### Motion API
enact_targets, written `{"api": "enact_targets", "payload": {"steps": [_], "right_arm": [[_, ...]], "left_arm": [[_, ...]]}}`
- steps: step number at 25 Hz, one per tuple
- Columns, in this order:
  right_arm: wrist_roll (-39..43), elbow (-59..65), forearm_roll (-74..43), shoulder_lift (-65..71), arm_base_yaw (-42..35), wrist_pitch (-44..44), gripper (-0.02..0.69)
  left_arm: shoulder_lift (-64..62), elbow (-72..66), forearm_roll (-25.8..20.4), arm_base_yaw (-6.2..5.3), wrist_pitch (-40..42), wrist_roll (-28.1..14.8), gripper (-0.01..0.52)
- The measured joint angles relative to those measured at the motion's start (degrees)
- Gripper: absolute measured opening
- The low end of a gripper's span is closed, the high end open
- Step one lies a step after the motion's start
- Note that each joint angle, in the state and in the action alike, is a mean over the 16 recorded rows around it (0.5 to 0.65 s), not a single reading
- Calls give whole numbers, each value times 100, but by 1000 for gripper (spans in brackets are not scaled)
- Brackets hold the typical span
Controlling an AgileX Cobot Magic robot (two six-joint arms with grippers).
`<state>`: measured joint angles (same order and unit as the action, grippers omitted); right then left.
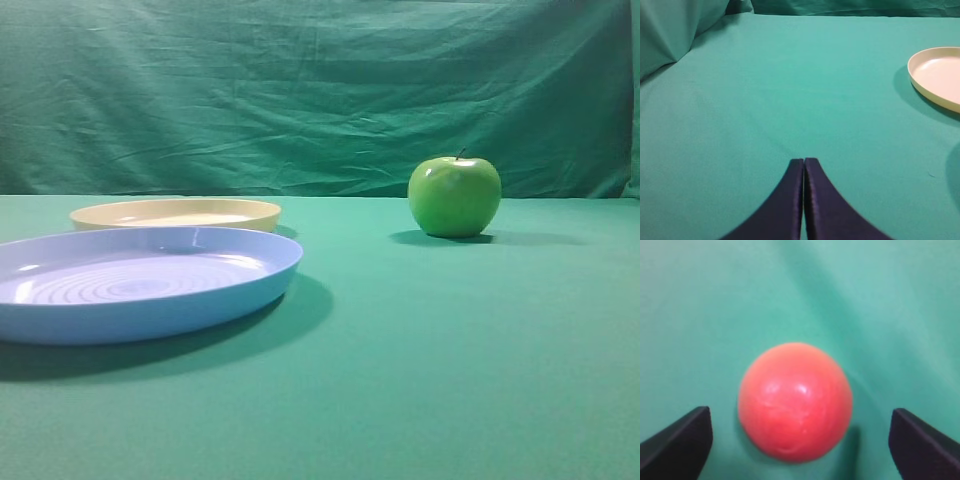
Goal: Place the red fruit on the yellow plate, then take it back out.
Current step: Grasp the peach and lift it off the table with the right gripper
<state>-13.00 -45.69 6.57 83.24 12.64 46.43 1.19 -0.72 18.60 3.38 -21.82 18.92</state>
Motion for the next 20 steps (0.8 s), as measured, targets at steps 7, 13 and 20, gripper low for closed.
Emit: {"api": "enact_targets", "payload": {"steps": [7, 13, 20], "right_arm": [[-25, -9, -4, 622, 32, -480, 540], [-40, -184, -30, 854, 58, -441, 374], [-137, -985, -30, 934, 102, 63, 223]], "left_arm": [[0, 0, 0, 0, 0, 0, 0], [0, 0, 0, 0, 0, 0, 0], [0, 0, 0, 0, 0, 0, 0]]}}
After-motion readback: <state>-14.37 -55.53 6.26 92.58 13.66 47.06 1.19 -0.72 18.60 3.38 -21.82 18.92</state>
